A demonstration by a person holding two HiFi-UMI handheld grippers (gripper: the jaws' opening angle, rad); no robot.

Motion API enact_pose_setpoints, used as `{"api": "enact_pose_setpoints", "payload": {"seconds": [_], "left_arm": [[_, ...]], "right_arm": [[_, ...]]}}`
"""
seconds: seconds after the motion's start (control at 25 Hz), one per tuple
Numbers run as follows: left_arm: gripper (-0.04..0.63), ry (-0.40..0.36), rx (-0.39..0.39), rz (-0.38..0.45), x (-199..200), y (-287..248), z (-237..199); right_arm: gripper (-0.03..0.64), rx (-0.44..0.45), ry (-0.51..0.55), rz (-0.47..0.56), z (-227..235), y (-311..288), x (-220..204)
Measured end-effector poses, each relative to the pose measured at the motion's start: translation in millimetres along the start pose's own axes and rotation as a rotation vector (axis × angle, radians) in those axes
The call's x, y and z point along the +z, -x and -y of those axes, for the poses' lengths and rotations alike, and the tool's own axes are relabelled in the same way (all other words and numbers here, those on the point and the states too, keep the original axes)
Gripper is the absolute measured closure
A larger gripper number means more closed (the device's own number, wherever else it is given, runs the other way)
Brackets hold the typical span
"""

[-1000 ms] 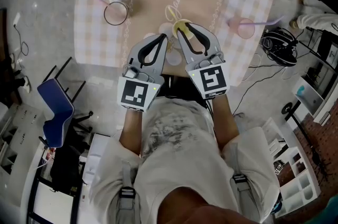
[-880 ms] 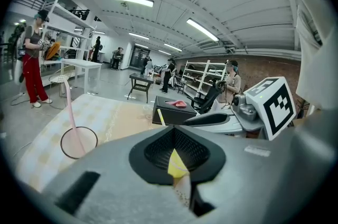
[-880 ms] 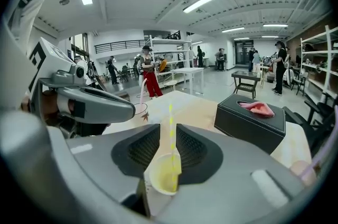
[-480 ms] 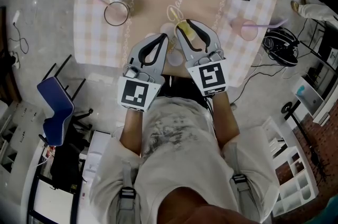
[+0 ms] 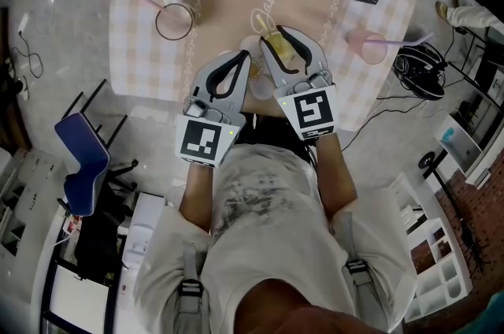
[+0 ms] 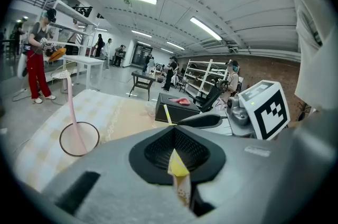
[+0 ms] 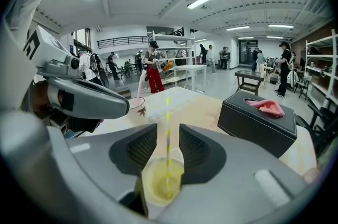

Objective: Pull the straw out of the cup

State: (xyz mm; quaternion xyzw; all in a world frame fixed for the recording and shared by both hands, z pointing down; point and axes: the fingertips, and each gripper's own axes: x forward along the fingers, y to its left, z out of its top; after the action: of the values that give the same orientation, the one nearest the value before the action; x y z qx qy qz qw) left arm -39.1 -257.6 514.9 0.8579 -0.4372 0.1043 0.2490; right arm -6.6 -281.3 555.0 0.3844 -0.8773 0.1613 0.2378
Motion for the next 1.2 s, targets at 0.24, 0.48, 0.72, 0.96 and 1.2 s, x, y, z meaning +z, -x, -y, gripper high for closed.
{"api": "enact_pose_setpoints", "payload": {"seconds": [0.24, 0.48, 0.72, 0.96, 1.2], "left_arm": [[0.589, 0.006, 0.009, -0.001, -2.1, 1.0, -5.0], [0.589, 0.011, 0.013, 0.0, -2.3, 0.4, -8.4], [0.589, 0.015, 0.012, 0.0, -2.4, -0.3, -9.9], [0.589, 0.015, 0.015, -0.002, -2.1, 1.4, -11.5], [0.589, 0.012, 0.012, 0.003, -1.8, 4.5, -11.8]], "right_arm": [[0.476, 0.006, 0.01, -0.007, 0.7, -8.0, -1.6], [0.479, 0.005, 0.022, -0.015, 2.3, -14.1, -2.0], [0.506, 0.001, 0.041, -0.026, 2.6, -17.1, -4.1], [0.558, -0.009, 0.055, -0.031, 1.7, -17.5, -5.3], [0.584, -0.018, 0.06, -0.034, 0.2, -17.2, -6.6]]}}
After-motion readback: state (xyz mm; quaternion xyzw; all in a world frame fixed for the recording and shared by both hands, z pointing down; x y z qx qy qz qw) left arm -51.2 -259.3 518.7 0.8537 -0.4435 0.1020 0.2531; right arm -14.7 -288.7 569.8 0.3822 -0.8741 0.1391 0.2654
